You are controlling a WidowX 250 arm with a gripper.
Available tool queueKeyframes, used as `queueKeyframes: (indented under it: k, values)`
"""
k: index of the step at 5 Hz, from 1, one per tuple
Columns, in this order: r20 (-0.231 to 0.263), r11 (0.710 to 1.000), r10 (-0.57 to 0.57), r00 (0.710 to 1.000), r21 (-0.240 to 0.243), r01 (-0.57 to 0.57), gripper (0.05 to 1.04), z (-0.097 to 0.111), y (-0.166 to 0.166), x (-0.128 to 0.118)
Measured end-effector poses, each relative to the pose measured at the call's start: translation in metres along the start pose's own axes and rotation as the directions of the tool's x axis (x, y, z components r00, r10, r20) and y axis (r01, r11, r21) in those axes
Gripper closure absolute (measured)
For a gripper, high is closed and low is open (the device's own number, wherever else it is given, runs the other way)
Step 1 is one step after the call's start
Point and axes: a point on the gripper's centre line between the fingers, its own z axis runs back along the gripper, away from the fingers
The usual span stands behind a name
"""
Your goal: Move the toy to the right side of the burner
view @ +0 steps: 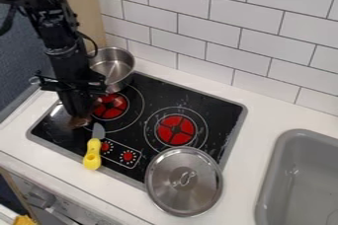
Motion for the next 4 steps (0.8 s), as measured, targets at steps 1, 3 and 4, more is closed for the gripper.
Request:
queueKeyframes:
  k: [1,3,4]
  values:
    - [0.025,1.0,-0.01,1.0,-0.027,0.011,0.986,0.016,0.002,-0.005]
    - [0.064,0.994,-0.034,0.997,-0.1,0.04,0.986,0.058,-0.01,-0.017]
    - [0.029,0.983,-0.111,0.993,-0.146,0.114,0.986,0.072,-0.045,-0.022]
